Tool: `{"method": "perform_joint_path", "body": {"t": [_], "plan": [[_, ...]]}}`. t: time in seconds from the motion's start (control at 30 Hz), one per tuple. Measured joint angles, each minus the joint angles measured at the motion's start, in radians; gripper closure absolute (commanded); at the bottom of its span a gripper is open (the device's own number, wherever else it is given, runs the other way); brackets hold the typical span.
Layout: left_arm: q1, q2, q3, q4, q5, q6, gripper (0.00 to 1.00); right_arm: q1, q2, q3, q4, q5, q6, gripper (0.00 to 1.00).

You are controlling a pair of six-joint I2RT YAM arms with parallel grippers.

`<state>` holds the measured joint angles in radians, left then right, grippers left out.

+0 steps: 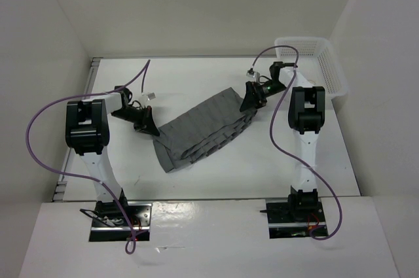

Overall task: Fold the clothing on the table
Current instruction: Fold the skirt

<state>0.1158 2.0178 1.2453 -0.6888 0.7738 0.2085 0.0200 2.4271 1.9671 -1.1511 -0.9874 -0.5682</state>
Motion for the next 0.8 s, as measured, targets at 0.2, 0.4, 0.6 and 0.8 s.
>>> {"method": "perform_joint_path", "body": {"t": [0.2, 0.4, 0.6, 0.8], "plan": [[0.0, 0.0, 0.0, -0.001, 0.0, 0.0, 1.0, 0.036, 0.005, 0.011, -0.002, 0.015, 0.007, 0.13], [0.0, 0.0, 0.0, -0.003, 0.0, 0.002, 1.0, 0.061, 0.021, 0.014, 0.015, 0.074, 0.036, 0.81], [0.0, 0.0, 0.0, -0.004, 0.0, 0.003, 1.0, 0.063, 0.029, 0.008, 0.056, 0.138, 0.101, 1.0], [-0.012, 0.002, 0.014, -0.013, -0.011, 0.002, 1.0, 0.082, -0.008, 0.005, 0.097, 0.237, 0.165, 1.0]]}}
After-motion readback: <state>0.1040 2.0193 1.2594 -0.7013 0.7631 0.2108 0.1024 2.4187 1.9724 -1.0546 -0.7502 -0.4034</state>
